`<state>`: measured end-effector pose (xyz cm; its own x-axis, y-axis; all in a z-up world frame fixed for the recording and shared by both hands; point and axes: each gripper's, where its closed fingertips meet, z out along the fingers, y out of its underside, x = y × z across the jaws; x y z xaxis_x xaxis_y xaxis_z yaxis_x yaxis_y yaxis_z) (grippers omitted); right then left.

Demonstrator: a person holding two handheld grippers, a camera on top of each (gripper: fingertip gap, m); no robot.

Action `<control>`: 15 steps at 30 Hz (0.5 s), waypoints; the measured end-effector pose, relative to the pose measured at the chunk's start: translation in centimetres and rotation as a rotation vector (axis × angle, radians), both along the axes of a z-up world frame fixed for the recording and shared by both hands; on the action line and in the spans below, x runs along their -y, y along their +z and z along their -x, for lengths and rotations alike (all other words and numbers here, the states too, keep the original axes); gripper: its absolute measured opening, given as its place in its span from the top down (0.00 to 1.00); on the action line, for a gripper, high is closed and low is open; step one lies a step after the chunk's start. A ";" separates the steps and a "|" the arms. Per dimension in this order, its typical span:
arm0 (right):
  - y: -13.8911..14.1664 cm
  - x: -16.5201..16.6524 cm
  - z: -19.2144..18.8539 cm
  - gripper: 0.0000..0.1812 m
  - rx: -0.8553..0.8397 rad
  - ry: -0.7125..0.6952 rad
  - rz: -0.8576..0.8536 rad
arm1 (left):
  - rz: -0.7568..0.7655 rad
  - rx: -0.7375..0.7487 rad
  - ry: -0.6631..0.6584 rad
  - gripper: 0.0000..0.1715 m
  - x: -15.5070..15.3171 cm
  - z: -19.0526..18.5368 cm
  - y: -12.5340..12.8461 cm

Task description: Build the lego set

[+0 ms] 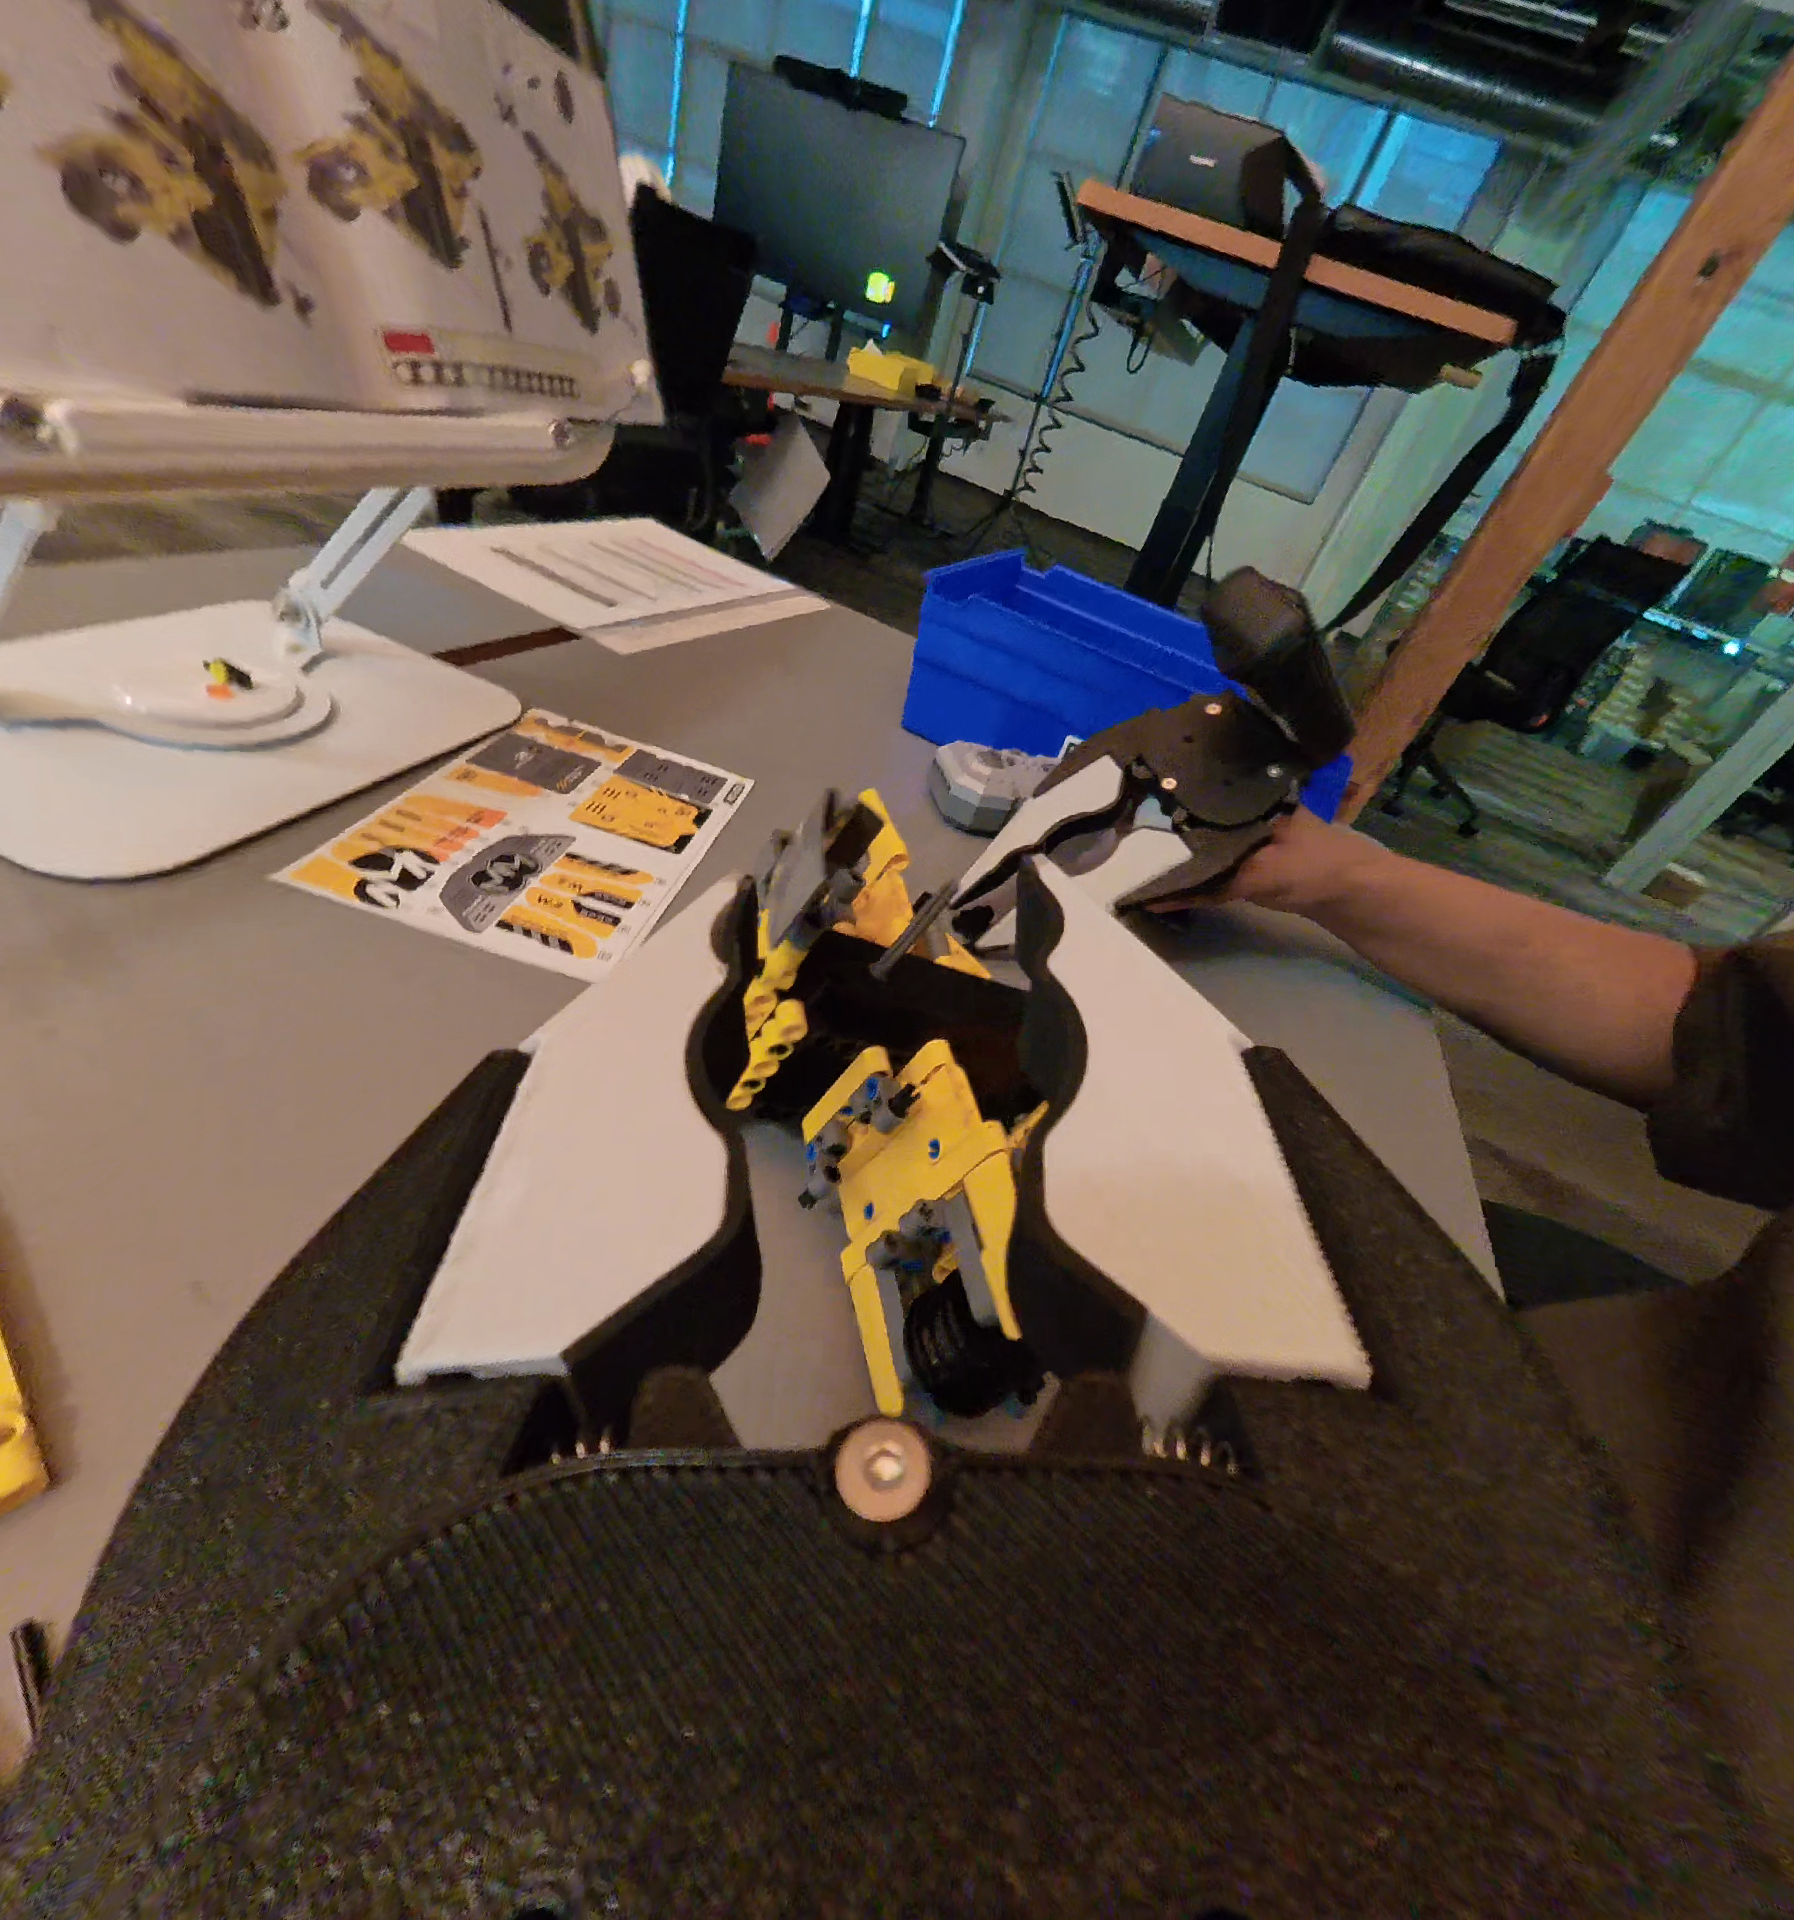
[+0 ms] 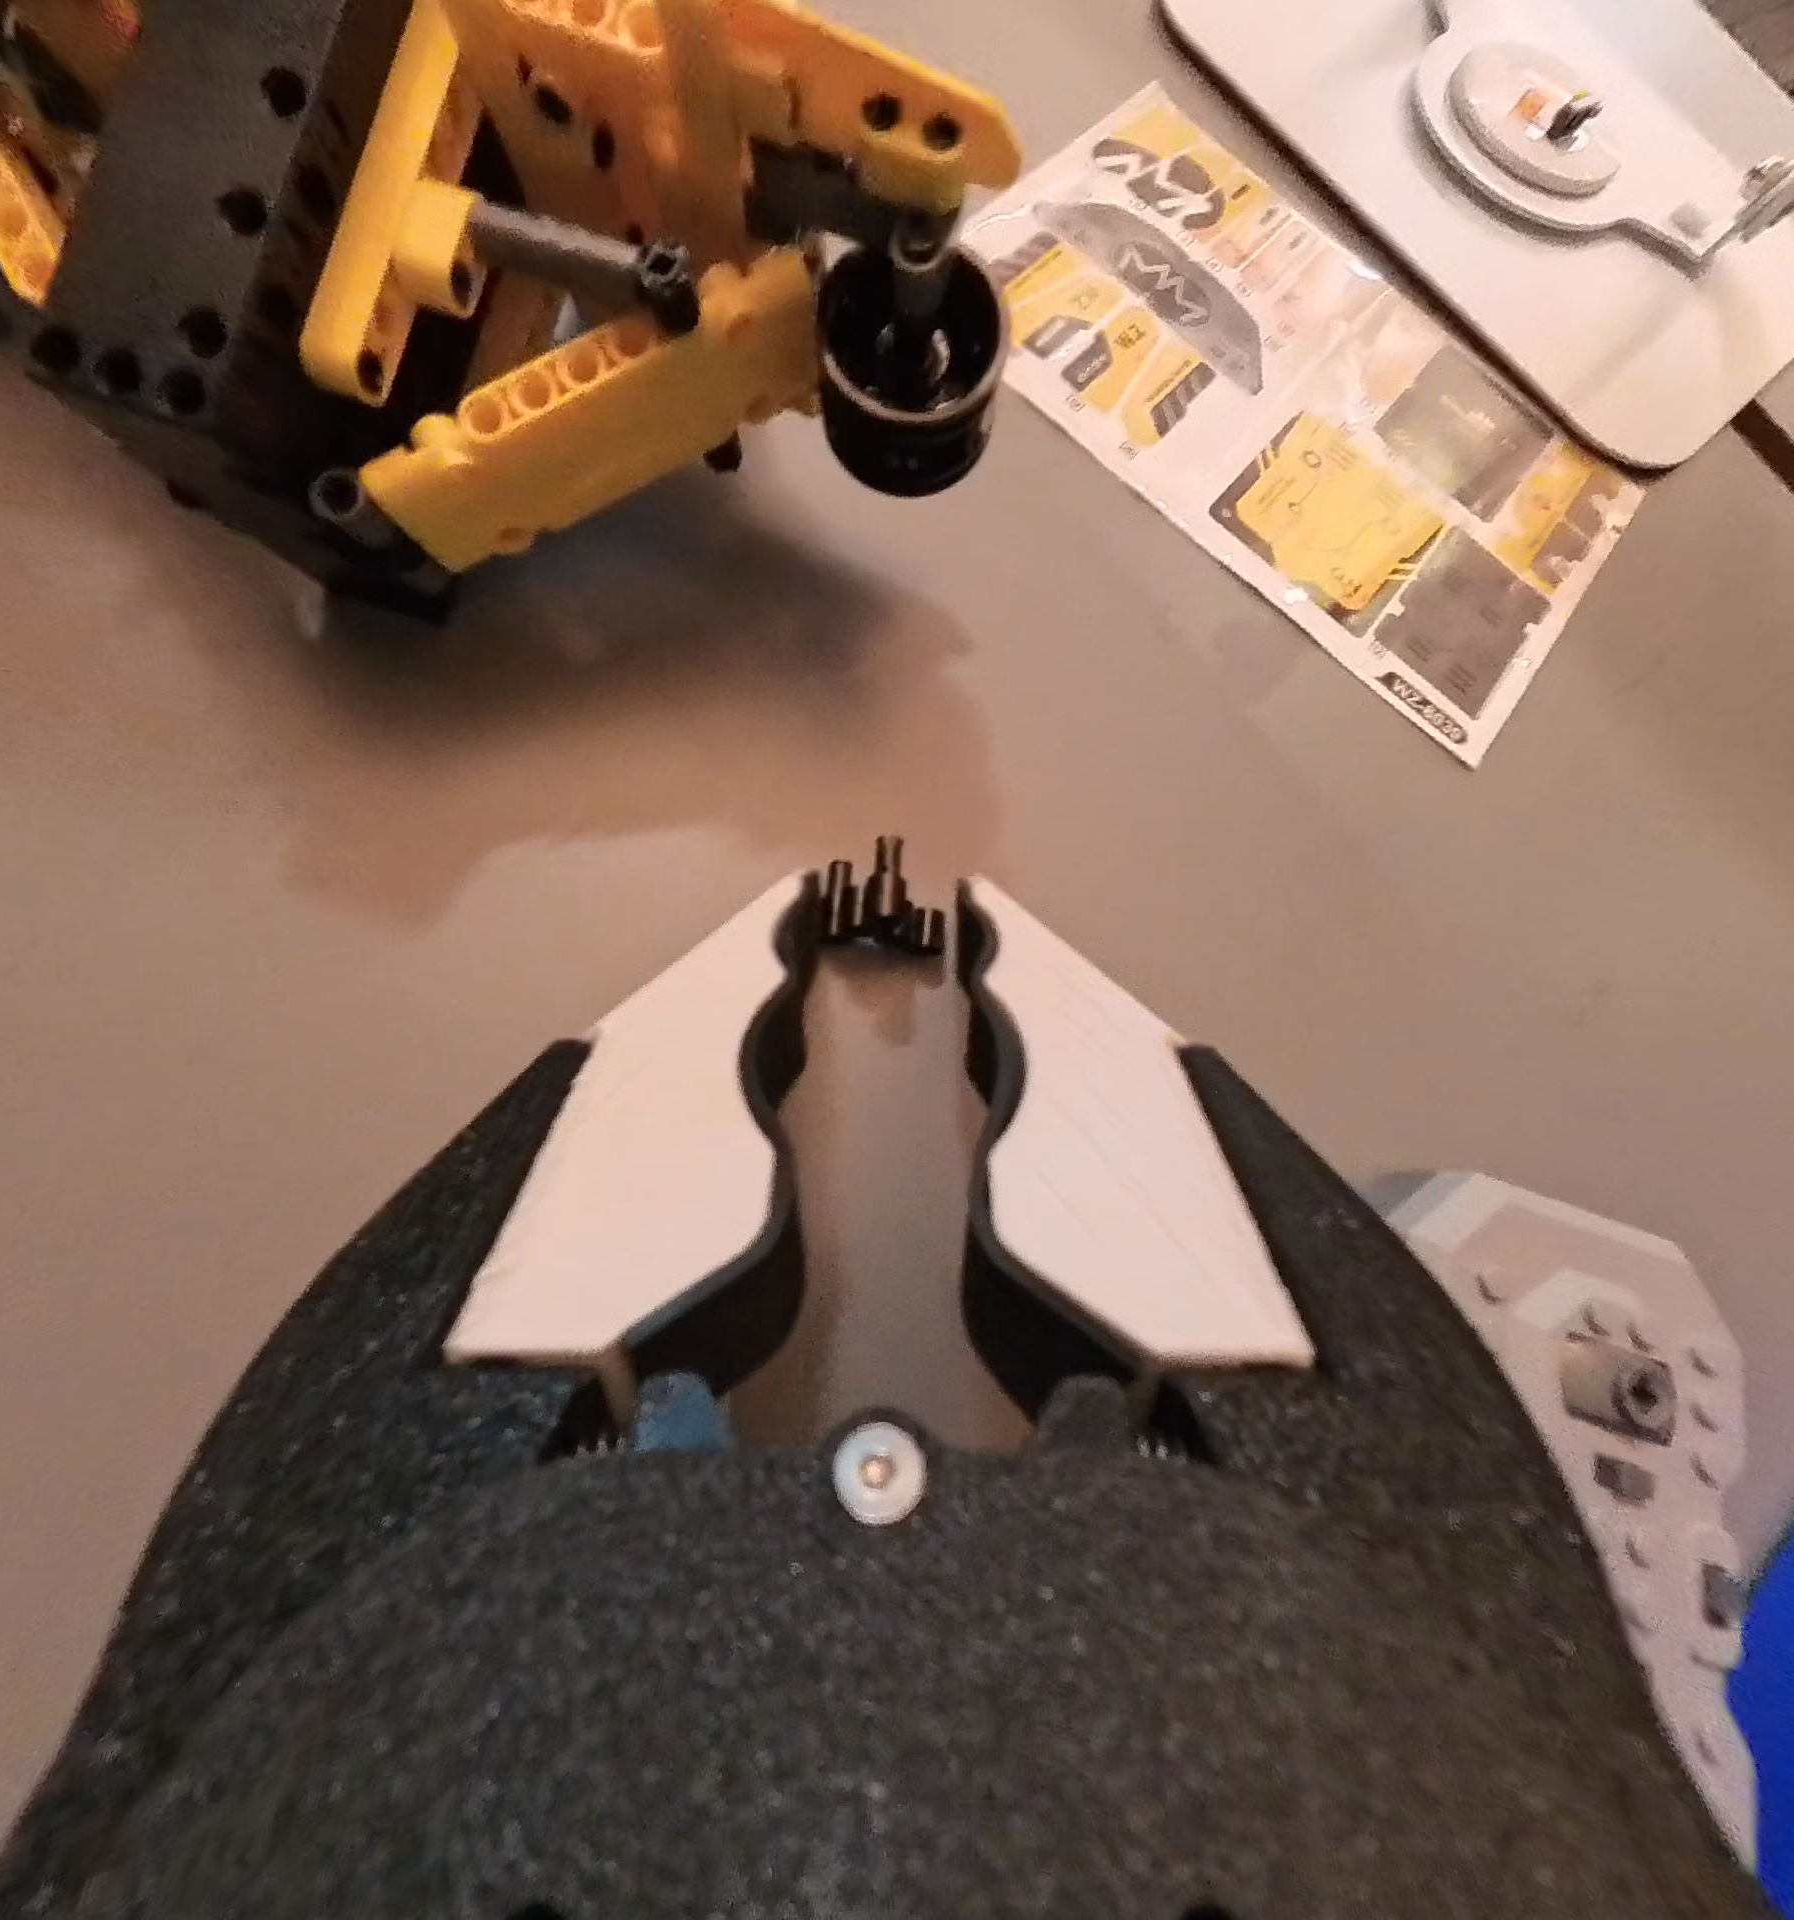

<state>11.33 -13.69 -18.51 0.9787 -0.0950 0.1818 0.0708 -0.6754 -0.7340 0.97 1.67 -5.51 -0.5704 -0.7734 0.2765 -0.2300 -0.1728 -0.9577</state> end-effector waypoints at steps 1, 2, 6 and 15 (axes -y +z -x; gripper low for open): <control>0.1 -0.1 0.1 0.93 -0.020 0.009 -0.008 | -0.015 0.019 -0.011 0.73 0.4 0.2 0.4; 0.3 -0.2 0.2 0.94 -0.035 0.017 -0.019 | -0.026 0.038 -0.022 0.73 0.8 0.5 0.8; 4.0 -1.4 3.3 0.94 -0.019 0.097 -0.145 | -0.005 0.071 -0.080 0.73 2.9 1.8 2.4; 15.1 -4.6 14.4 0.94 -0.264 0.346 -0.520 | 0.182 -0.031 -0.415 0.81 11.7 6.2 2.2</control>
